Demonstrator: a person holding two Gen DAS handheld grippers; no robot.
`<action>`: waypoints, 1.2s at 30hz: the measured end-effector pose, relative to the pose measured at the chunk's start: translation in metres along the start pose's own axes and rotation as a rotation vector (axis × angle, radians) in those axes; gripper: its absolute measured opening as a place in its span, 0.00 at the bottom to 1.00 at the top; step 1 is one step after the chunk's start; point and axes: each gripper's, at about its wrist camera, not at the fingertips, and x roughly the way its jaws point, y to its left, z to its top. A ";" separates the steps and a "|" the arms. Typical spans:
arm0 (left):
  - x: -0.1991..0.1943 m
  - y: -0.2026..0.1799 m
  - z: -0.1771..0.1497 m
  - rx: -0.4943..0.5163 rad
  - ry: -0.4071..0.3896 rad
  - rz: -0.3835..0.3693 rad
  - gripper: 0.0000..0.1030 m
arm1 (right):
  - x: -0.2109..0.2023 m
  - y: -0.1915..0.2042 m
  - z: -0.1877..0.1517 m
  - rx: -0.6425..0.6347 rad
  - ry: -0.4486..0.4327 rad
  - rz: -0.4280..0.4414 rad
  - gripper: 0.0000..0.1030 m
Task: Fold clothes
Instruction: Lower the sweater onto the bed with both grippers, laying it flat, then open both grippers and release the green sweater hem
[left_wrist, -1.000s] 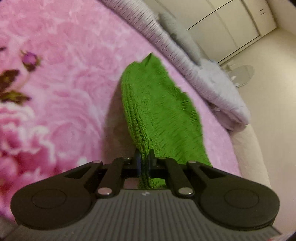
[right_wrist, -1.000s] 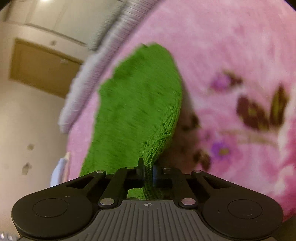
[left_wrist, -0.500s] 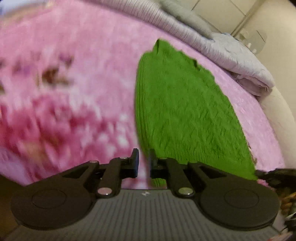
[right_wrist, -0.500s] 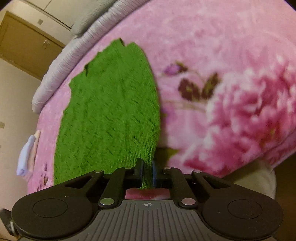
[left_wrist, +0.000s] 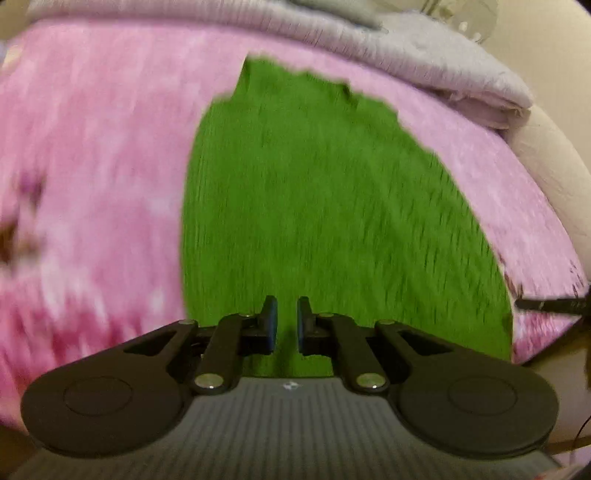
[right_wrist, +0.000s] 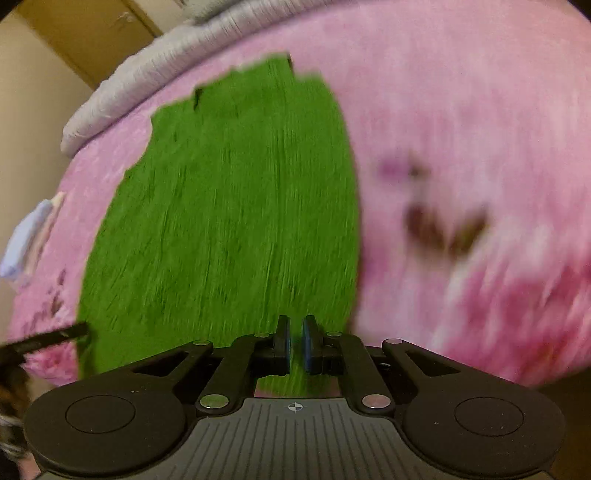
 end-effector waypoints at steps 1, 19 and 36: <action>0.006 -0.005 0.015 0.020 -0.014 -0.005 0.06 | -0.002 0.005 0.014 -0.034 -0.039 0.000 0.07; 0.230 0.004 0.196 0.146 -0.033 -0.006 0.11 | 0.224 0.029 0.200 -0.220 -0.079 0.050 0.07; 0.256 0.122 0.271 -0.242 -0.132 -0.206 0.42 | 0.258 -0.073 0.309 0.001 -0.096 0.317 0.79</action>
